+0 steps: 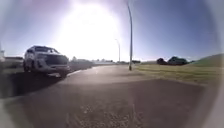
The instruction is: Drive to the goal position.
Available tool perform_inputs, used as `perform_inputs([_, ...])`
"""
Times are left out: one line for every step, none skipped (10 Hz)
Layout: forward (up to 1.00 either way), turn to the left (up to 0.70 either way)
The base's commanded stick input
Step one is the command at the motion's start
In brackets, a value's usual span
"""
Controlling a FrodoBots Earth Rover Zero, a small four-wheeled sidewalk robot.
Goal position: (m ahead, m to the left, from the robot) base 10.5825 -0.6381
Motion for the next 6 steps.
perform_inputs([0.7, 0.0])
perform_inputs([0.7, 0.0])
perform_inputs([0.7, 0.0])
perform_inputs([0.7, 0.0])
perform_inputs([0.7, 0.0])
perform_inputs([0.7, 0.0])
